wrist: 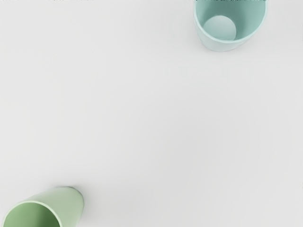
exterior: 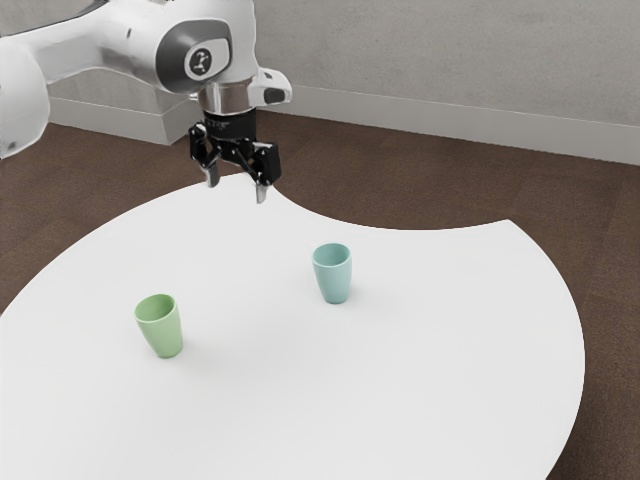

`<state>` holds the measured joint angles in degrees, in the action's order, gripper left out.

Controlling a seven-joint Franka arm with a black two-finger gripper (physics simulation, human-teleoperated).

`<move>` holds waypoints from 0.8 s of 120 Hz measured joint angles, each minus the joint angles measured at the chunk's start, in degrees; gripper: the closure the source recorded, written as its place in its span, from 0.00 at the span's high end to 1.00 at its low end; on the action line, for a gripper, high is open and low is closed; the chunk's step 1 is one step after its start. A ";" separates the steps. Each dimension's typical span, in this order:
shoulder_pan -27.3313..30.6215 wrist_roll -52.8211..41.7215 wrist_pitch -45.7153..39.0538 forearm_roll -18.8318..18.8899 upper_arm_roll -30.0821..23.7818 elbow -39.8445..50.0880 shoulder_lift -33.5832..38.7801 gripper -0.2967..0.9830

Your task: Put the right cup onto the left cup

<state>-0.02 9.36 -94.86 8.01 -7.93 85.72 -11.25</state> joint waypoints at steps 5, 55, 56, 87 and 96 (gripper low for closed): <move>-0.01 0.36 -0.85 0.00 -0.19 -0.04 -1.15 0.77; -0.37 3.96 -10.95 0.94 -2.49 -1.60 -11.60 0.77; -0.40 4.03 -11.15 0.95 -2.50 -1.64 -11.78 0.77; -2.69 6.10 -14.60 1.80 -2.69 -8.38 -19.07 0.77; -3.04 6.62 -15.02 2.06 -2.79 -11.14 -21.66 0.77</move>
<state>-3.06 15.98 -109.88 10.06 -10.72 74.58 -32.91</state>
